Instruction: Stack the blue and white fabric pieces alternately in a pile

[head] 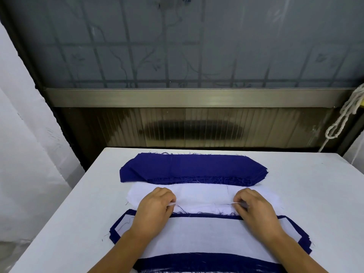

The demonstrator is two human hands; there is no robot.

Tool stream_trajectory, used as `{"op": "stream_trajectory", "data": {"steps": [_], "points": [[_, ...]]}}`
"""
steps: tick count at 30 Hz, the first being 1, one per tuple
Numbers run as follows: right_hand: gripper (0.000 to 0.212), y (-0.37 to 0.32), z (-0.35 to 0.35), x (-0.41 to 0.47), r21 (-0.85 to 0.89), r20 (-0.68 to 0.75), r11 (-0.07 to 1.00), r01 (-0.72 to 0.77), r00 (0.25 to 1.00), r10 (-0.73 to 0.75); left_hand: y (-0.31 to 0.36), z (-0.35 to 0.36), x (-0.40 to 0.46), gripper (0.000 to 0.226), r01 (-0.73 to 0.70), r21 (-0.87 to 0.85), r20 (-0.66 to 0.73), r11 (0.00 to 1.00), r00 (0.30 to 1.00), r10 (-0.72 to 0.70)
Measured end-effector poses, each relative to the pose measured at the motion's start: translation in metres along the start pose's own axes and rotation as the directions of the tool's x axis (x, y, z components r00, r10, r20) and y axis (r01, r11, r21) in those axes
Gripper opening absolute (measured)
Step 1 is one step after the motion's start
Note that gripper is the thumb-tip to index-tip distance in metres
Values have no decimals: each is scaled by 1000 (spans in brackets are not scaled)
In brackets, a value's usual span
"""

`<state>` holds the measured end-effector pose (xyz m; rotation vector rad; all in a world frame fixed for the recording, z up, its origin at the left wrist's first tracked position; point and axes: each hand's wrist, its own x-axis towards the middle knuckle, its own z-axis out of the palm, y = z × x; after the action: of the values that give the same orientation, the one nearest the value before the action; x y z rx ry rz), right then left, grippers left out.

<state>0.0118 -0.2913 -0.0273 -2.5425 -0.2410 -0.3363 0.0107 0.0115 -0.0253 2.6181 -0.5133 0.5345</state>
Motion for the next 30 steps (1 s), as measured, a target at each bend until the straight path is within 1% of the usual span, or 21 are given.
{"op": "stream_trajectory", "data": {"steps": [2, 6, 7, 9, 11, 13, 15, 17, 21, 23, 25, 27, 28, 29, 30], "points": [[19, 0, -1, 0, 33, 6, 999, -13, 1000, 13, 0, 0, 0, 22, 19, -3, -17, 1000, 1000, -20], [15, 0, -4, -2, 168, -3, 985, -26, 1000, 27, 1, 2, -1, 9, 59, 3, -48, 998, 997, -59], [15, -1, -4, -3, 168, -11, 985, -29, 999, 31, 1, 2, -2, 8, 62, 4, -46, 998, 997, -62], [15, 0, -3, -3, 111, -17, 993, -36, 999, 38, -1, 3, -2, 8, 84, 3, -30, 996, 996, -84], [20, 1, -1, -2, 35, 7, 996, -76, 997, 76, -3, 4, -2, 11, 127, 3, -20, 992, 992, -127], [24, 0, -1, -1, -3, 9, 994, -110, 994, 110, -5, 6, -2, 11, 173, -6, -25, 985, 985, -173], [23, -1, -3, 0, 2, -27, 994, -108, 994, 108, -5, 4, -1, 8, 228, -21, -42, 973, 973, -229], [23, -5, -9, -2, 19, -61, 995, -100, 993, 101, -5, -2, -1, 5, 255, -11, -68, 967, 965, -255], [20, -18, -30, -13, 1, -108, 999, -51, 993, 51, -4, -31, -5, 6, 167, -10, -122, 986, 978, -167], [20, -24, -46, -22, 18, -99, 999, -36, 994, 37, -3, -53, -10, 7, 123, -27, -115, 992, 985, -125], [18, -32, -68, -32, 107, -23, 994, -34, 999, 37, -1, -75, -16, 9, 122, -74, -53, 990, 991, -126], [9, -37, -88, -36, 230, 129, 970, -79, 990, 50, -1, -95, -22, 14, 172, -186, 62, 967, 985, -163], [9, -37, -96, -36, 259, 226, 960, -109, 973, 50, -3, -104, -24, 14, 213, -244, 148, 946, 972, -180], [12, -37, -103, -35, 269, 330, 953, -141, 943, 47, -6, -110, -25, 9, 260, -278, 260, 925, 947, -188], [16, -35, -107, -35, 268, 428, 947, -175, 903, 46, -9, -114, -26, 3, 306, -288, 388, 907, 904, -182]]}}
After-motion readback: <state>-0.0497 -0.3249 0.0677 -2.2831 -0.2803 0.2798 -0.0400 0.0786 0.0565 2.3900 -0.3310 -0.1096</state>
